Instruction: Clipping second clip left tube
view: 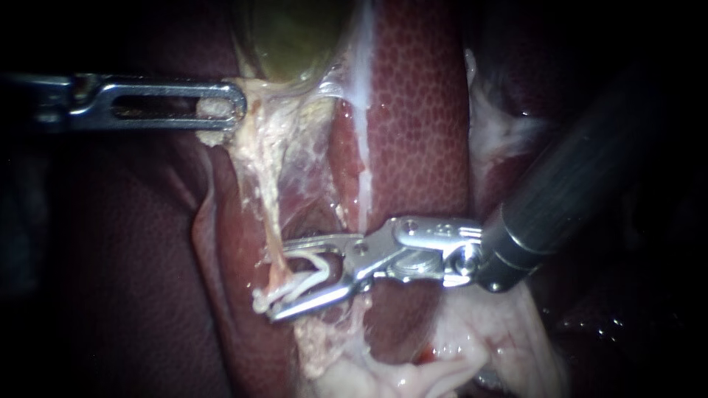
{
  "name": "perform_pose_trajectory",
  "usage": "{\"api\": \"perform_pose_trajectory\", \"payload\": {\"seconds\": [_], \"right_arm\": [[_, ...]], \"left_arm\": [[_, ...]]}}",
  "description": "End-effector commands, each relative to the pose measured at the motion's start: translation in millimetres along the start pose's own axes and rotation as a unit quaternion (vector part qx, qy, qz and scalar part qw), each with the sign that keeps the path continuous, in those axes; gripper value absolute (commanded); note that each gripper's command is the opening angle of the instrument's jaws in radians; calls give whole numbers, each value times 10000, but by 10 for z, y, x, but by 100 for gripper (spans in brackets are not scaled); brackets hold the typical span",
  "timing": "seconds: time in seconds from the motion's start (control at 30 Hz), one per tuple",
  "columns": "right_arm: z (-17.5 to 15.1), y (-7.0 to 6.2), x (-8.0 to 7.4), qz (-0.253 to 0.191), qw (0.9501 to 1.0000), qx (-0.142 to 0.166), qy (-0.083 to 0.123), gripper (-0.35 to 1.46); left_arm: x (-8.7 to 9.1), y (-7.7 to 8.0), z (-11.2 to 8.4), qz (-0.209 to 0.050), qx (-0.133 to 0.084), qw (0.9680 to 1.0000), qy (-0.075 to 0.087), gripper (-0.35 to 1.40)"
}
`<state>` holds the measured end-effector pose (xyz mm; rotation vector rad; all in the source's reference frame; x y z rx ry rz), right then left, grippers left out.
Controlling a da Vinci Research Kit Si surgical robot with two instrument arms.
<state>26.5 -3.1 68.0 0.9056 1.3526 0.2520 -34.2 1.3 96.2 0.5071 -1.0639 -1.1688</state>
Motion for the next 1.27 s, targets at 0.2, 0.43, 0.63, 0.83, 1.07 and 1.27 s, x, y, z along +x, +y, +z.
{"api": "perform_pose_trajectory", "payload": {"seconds": [0.2,0.43,0.63,0.83,1.07,1.27], "right_arm": [[9,-2,-6,63,9997,214,-43,59],[10,-1,-5,88,9996,243,-59,58],[5,2,-6,353,9990,266,-49,38],[-12,6,-14,648,9977,171,-77,-35],[-12,7,-17,641,9978,174,-82,-35],[-13,6,-17,641,9978,176,-83,-35]], "left_arm": [[2,-1,2,1,21,10000,13,-35],[2,-1,3,1,17,10000,11,-35],[3,-1,3,4,29,10000,16,-35],[3,-1,3,5,30,10000,16,-35],[3,-1,3,5,30,10000,17,-35],[3,0,3,6,31,10000,17,-35]]}}
